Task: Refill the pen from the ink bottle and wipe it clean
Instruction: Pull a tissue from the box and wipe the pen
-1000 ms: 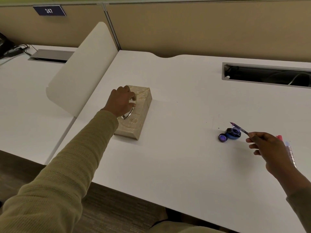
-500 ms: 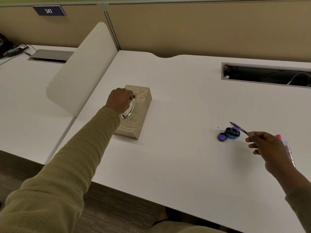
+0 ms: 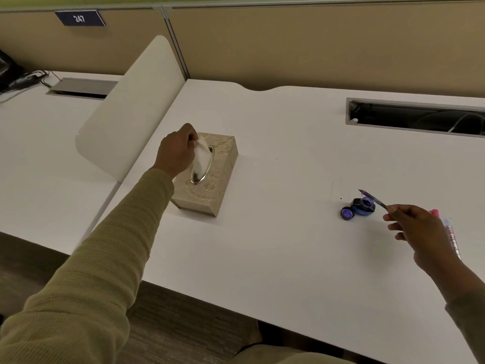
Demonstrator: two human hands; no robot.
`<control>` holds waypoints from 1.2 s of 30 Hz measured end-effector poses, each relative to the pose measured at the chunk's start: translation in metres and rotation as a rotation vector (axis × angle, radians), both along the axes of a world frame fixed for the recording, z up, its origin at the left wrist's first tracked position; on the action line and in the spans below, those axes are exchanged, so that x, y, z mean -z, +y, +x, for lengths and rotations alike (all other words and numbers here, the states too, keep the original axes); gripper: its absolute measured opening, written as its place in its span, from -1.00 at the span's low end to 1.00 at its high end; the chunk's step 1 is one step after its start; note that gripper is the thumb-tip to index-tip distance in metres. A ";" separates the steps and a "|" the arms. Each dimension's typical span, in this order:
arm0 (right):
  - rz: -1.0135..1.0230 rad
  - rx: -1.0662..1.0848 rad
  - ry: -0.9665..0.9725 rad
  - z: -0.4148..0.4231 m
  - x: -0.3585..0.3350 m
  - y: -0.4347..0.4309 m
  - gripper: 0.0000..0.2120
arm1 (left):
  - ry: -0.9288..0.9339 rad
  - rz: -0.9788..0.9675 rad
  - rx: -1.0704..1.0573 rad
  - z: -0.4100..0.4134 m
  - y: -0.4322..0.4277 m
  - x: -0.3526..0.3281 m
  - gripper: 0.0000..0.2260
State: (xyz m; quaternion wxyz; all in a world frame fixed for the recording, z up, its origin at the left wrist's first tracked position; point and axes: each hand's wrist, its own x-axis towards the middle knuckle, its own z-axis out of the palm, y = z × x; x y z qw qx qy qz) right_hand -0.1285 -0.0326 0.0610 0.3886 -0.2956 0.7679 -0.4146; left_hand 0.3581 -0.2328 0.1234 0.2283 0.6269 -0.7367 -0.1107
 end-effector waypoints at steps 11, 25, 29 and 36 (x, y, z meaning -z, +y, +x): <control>-0.002 0.004 -0.012 -0.001 0.004 0.001 -0.89 | 0.659 0.054 -0.175 0.003 -0.009 -0.023 -0.78; -0.028 0.020 -0.109 0.001 0.003 0.007 -0.85 | 1.021 0.324 0.013 -0.056 0.024 -0.013 -0.64; -0.037 0.063 -0.189 0.004 -0.001 0.010 -0.84 | 0.991 0.369 0.047 -0.096 0.043 0.002 -0.64; -0.065 0.067 -0.385 0.017 -0.015 0.018 -0.88 | 0.969 0.508 0.128 -0.177 0.080 0.030 -0.68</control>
